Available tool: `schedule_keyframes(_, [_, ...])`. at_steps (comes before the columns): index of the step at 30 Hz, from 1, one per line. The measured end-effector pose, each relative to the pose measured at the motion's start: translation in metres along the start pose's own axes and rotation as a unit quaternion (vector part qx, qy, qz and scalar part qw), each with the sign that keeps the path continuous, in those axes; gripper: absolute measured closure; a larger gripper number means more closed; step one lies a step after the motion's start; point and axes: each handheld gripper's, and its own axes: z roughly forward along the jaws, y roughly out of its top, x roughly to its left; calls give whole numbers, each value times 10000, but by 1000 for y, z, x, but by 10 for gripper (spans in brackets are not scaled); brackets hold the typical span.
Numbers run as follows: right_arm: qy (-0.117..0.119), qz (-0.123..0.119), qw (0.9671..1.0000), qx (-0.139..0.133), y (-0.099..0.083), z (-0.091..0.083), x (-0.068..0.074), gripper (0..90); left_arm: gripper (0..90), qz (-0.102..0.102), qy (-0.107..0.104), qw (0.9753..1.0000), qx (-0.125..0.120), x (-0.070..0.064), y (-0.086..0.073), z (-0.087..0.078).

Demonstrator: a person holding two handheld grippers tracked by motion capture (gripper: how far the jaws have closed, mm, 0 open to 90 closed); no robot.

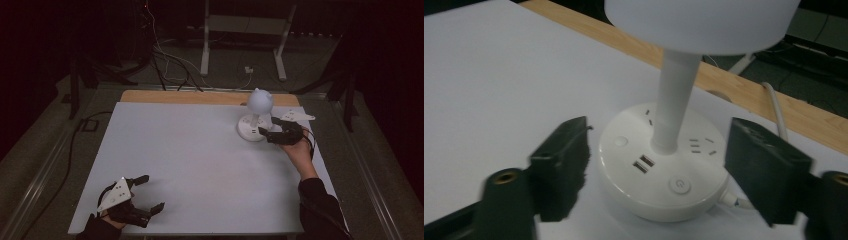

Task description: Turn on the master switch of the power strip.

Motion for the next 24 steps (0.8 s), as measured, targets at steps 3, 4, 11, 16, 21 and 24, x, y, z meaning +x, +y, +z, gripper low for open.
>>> schedule_keyframes(3, [-100, -60, 9999, 12, -3, 4, -2, 416, 2, 4, 6, 10000, 5, 0, 0, 0])
schedule_keyframes(4, [-100, -60, 9999, 12, -3, 4, -2, 416, 2, -2, -1, 10000, 6, 0, 0, 0])
schedule_keyframes(11, [-226, -233, 9992, 231, -6, 10, -5, 630, 1, -3, 8, 10000, 10, 0, 0, 0])
schedule_keyframes(16, [-234, -182, 9991, 307, -8, 13, -7, 723, 2, 14, 20, 10000, -7, 0, 0, 0])
schedule_keyframes(21, [-301, -61, 9989, 348, -13, 18, -12, 822, 2, 14, 28, 10000, -5, 0, 0, 0])
schedule_keyframes(24, [-423, -33, 9980, 470, -15, 23, -13, 900, 2, -2, 31, 10000, -9, 0, 0, 0])
